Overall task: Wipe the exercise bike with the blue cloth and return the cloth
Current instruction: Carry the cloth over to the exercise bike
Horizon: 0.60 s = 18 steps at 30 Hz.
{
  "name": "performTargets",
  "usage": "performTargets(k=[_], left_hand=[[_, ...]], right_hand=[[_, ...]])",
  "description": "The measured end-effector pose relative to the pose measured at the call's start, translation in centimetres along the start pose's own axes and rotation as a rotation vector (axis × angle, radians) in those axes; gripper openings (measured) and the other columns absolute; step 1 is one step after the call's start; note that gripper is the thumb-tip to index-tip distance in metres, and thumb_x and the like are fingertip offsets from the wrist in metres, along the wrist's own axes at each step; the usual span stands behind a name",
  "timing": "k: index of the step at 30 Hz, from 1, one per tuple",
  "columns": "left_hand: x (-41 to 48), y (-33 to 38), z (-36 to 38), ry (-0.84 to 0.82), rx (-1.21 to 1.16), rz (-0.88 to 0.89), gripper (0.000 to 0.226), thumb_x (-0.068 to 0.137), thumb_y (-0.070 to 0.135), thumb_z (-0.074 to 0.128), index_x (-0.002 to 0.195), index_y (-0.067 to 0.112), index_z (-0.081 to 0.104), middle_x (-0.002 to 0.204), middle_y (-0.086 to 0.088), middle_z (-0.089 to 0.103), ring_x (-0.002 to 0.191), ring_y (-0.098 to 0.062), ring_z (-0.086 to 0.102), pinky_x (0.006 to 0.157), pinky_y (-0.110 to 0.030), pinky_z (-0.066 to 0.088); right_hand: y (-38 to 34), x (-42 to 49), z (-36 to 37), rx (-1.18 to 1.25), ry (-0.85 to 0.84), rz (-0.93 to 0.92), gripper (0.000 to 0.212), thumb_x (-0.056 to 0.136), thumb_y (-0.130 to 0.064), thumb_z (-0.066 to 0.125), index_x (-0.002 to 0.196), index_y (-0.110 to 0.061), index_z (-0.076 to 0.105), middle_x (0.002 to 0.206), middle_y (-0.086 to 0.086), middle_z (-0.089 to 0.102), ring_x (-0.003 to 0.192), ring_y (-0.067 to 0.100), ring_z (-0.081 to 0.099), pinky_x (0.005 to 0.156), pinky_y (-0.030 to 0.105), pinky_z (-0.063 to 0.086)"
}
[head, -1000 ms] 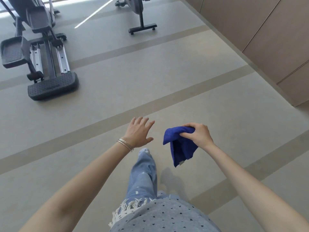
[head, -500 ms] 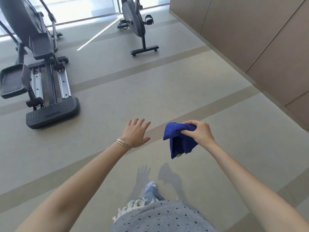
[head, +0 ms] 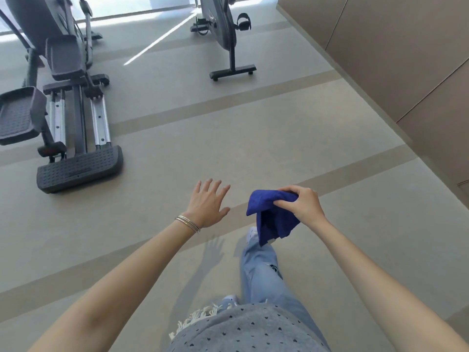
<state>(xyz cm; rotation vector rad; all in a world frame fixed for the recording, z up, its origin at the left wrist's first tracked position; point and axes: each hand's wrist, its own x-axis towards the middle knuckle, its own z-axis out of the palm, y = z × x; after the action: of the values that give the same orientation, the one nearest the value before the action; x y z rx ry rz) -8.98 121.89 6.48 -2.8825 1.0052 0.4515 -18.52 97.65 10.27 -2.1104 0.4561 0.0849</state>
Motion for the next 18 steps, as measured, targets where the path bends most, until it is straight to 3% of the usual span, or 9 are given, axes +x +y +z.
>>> performTargets(k=[6, 10, 18], left_hand=[[7.2, -3.3, -1.9, 0.0, -0.024, -0.097, 0.066, 0.093, 0.051, 0.04, 0.149, 0.023, 0.018, 0.156, -0.007, 0.02, 0.144, -0.03, 0.014, 0.118, -0.049, 0.011], [12.9, -6.2, -5.1, 0.007, 0.008, -0.144, 0.066, 0.093, 0.051, 0.039, 0.149, 0.023, 0.017, 0.156, -0.008, 0.019, 0.144, -0.031, 0.013, 0.118, -0.05, 0.01], [22.5, -8.8, -8.6, 0.007, -0.032, -0.219, 0.065, 0.093, 0.05, 0.039, 0.148, 0.023, 0.017, 0.156, -0.008, 0.019, 0.144, -0.031, 0.013, 0.118, -0.049, 0.009]], right_hand=[[-1.3, 10.2, -1.2, -0.015, -0.078, -0.012, 0.015, 0.07, -0.026, 0.075, 0.079, -0.036, 0.068, 0.081, -0.018, 0.07, 0.082, 0.002, 0.064, 0.069, 0.016, 0.045], [-3.3, 17.3, -2.5, -0.003, -0.125, -0.039, 0.015, 0.069, -0.029, 0.074, 0.074, -0.042, 0.067, 0.078, -0.022, 0.07, 0.077, -0.009, 0.062, 0.065, 0.011, 0.043], [-7.1, 29.9, -4.7, -0.008, -0.133, -0.089, 0.015, 0.07, -0.028, 0.072, 0.082, -0.035, 0.07, 0.081, -0.02, 0.07, 0.079, -0.008, 0.063, 0.067, 0.012, 0.045]])
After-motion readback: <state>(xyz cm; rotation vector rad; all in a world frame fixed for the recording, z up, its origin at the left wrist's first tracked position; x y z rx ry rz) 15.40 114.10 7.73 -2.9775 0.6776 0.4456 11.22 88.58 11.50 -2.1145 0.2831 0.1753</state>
